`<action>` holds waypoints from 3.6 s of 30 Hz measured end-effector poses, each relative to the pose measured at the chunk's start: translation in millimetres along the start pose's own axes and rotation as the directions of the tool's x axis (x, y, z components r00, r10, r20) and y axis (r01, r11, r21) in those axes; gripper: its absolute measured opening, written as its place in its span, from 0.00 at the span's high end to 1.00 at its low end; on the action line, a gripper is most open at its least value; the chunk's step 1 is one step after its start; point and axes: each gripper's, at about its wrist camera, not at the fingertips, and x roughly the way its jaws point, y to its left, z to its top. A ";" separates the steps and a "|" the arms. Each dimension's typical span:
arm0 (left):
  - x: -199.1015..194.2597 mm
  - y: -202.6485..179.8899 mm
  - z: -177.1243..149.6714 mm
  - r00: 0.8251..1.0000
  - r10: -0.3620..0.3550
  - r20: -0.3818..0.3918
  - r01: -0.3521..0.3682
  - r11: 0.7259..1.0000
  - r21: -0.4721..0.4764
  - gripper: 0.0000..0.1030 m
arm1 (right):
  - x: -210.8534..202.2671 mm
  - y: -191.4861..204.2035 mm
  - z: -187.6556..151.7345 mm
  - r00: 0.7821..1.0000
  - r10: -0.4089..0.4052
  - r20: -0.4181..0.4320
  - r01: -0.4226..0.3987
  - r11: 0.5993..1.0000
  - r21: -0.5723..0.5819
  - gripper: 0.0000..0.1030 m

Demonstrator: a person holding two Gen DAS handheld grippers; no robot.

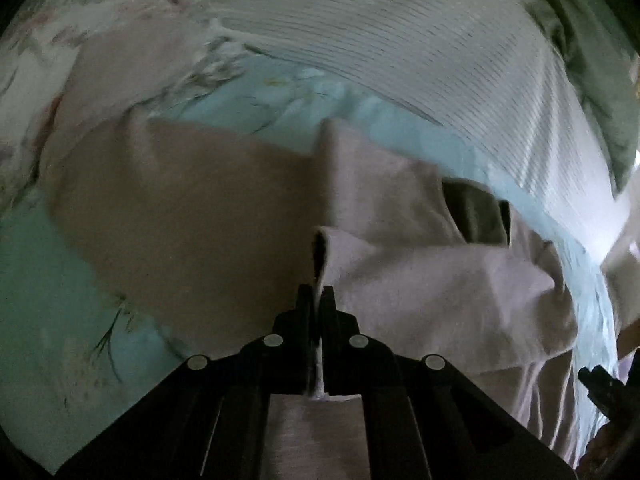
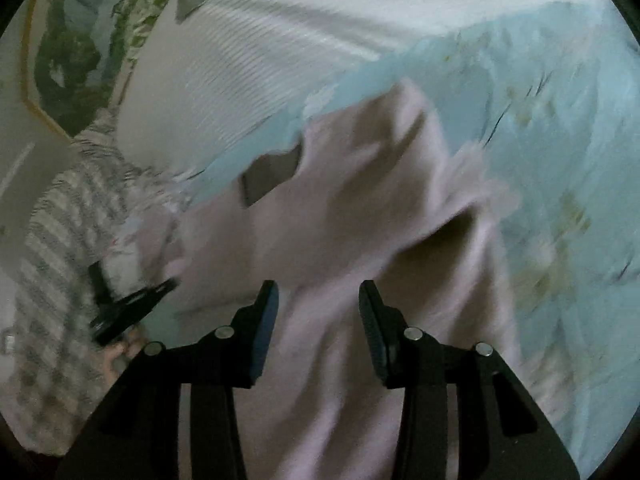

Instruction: Fold small clothes

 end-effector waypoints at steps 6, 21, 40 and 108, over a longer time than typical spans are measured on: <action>-5.0 19.4 -3.6 0.998 0.008 0.060 0.000 0.992 -0.123 0.98 | 24.6 -23.1 57.9 0.993 -0.115 0.039 0.116 0.993 -0.020 0.45; -14.1 6.2 -11.1 0.995 -0.070 0.076 0.076 0.994 -0.084 0.98 | 53.0 -50.1 112.7 0.989 -0.131 0.064 0.136 0.989 -0.066 0.94; 33.6 -11.8 -16.9 0.998 -0.061 -0.005 0.060 0.998 -0.032 0.98 | 114.9 -49.2 144.2 0.954 -0.299 -0.004 0.295 0.942 -0.160 0.87; -69.7 51.5 72.7 0.971 0.044 0.233 -0.037 0.999 -0.035 0.96 | 8.8 47.7 -55.8 0.991 0.080 -0.109 -0.082 0.997 -0.012 0.52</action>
